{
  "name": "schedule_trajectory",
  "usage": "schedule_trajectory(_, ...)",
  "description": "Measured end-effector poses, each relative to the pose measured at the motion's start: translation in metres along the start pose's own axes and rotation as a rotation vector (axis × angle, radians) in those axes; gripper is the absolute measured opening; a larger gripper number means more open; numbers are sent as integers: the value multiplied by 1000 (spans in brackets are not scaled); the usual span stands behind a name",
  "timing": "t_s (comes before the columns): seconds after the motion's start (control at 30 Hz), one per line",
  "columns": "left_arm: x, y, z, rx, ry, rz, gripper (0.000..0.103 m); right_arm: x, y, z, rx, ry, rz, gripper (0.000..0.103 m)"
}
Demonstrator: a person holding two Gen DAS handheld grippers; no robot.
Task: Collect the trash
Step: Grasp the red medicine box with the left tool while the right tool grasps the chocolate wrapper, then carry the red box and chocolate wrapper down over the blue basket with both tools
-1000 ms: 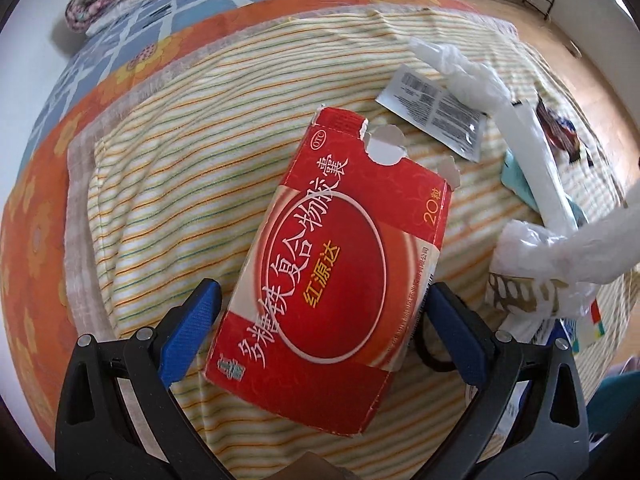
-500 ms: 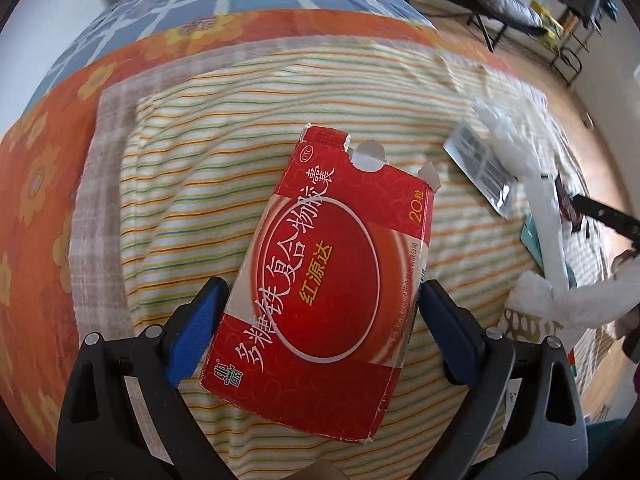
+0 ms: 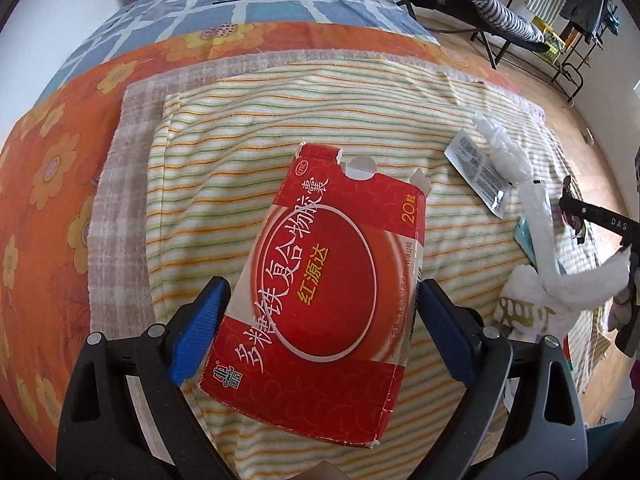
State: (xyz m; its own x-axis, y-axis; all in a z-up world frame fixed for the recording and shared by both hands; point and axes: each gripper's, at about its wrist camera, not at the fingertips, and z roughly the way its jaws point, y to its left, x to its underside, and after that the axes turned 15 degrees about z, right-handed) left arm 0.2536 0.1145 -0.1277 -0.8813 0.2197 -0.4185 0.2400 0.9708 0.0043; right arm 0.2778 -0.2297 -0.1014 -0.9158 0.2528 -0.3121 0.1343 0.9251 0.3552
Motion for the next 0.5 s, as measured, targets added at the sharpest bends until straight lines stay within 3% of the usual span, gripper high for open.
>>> schedule_trajectory(0.1,7,-6,1,-7,15,28,96,4,1,-7,-6,-10,-21,19)
schedule_trajectory(0.3,9,-18,25,-69,127,79,97,12,3,-16,-5,-18,-50,19)
schedule_trajectory(0.5,0,-18,29,-98,106,63,96,19,3,-20,12,-21,-87,19)
